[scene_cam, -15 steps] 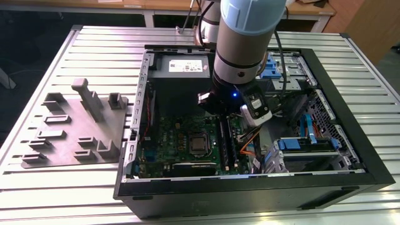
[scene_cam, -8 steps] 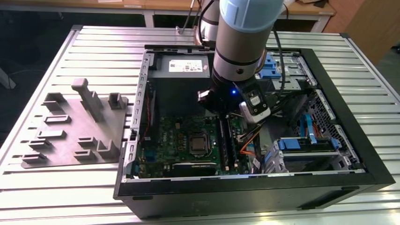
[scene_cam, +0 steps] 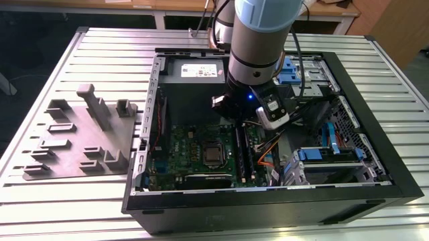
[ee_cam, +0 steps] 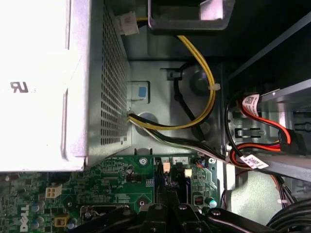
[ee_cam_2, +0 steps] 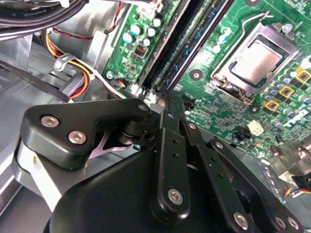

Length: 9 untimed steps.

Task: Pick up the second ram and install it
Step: 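Press down the second ram until it locks into place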

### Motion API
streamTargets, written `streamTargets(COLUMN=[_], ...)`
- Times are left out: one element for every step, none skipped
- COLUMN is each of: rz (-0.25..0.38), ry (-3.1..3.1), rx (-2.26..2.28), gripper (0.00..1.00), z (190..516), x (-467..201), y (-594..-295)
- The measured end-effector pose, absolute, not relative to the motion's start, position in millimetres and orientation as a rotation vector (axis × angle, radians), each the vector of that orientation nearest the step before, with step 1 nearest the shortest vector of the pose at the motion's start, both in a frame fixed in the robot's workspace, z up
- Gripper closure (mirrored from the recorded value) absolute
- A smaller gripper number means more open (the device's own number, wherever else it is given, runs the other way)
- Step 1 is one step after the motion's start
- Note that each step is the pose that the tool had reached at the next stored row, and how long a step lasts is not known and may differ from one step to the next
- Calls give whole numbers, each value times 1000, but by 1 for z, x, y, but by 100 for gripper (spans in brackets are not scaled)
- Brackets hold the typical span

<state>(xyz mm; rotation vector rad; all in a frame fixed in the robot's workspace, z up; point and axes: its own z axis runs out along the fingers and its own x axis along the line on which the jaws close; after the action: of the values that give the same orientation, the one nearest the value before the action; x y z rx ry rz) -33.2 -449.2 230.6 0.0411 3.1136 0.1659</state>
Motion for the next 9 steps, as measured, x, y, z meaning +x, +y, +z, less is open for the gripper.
streamTargets(rz=[166, 166, 166, 166, 166, 166, 166, 165, 165], ry=[3114, 3113, 3113, 3114, 3114, 3114, 3114, 3114, 3114], rx=[41, 41, 41, 41, 41, 41, 41, 41, 41], gripper=[90, 90, 90, 90, 90, 90, 90, 90, 90], z=[231, 230, 229, 227, 226, 225, 225, 225, 225], x=[-33, -33, -33, -33, -33, -33, -33, -33, -33], y=[-449, -449, -449, -449, -449, -449, -449, -449, -449])
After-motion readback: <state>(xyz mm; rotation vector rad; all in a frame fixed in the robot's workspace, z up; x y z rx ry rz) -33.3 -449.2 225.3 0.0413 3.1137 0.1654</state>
